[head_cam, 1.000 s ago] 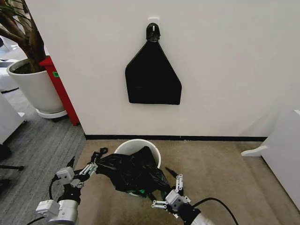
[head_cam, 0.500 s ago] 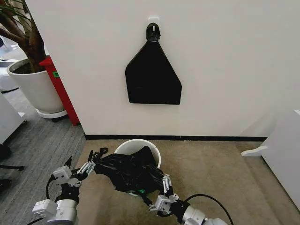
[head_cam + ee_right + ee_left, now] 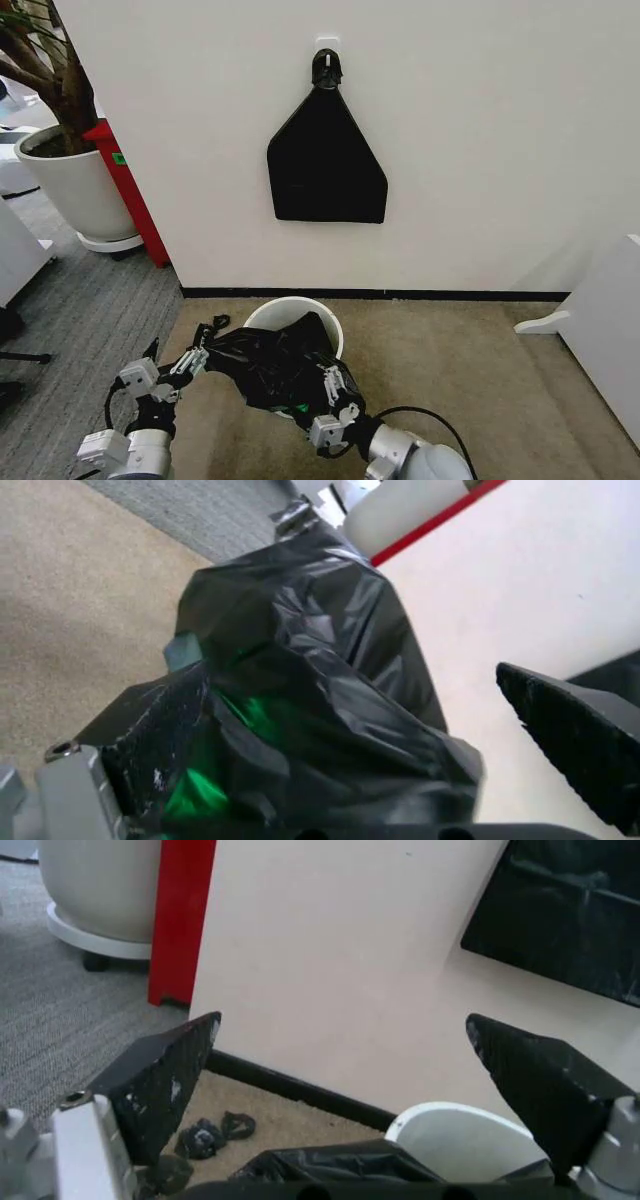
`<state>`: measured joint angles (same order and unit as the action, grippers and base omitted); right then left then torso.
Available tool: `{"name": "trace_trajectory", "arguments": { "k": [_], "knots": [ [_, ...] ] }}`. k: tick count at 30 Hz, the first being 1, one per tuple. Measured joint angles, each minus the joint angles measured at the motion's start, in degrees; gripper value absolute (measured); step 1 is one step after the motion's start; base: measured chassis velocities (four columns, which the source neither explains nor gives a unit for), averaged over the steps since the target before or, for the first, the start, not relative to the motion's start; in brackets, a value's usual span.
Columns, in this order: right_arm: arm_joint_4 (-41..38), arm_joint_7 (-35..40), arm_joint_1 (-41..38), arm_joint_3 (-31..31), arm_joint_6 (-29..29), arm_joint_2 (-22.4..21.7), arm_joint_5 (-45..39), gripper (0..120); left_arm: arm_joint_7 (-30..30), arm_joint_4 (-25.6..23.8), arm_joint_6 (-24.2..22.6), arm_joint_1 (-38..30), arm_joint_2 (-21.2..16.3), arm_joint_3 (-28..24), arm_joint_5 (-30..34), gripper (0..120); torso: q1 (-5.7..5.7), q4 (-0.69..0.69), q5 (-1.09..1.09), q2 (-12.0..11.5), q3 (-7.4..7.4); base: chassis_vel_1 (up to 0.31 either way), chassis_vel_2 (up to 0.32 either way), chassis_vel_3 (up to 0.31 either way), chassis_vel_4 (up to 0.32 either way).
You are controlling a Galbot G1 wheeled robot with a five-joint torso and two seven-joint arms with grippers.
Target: Place the garbage bag over the trash bin.
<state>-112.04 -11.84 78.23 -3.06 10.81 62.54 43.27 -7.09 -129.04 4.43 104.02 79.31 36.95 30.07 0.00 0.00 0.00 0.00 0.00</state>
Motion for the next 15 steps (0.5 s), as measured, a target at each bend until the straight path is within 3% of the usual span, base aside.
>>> {"name": "trace_trajectory", "arguments": {
  "k": [15],
  "knots": [
    [3.9, -1.0, -4.2, -2.0, -0.7, 1.6, 0.0, 97, 0.1, 0.2, 0.0, 0.0, 0.8, -0.3, 0.0, 97, 0.0, 0.0, 0.0, 0.0, 0.0, 0.0, 0.0, 0.0, 0.0]
  ]
}}
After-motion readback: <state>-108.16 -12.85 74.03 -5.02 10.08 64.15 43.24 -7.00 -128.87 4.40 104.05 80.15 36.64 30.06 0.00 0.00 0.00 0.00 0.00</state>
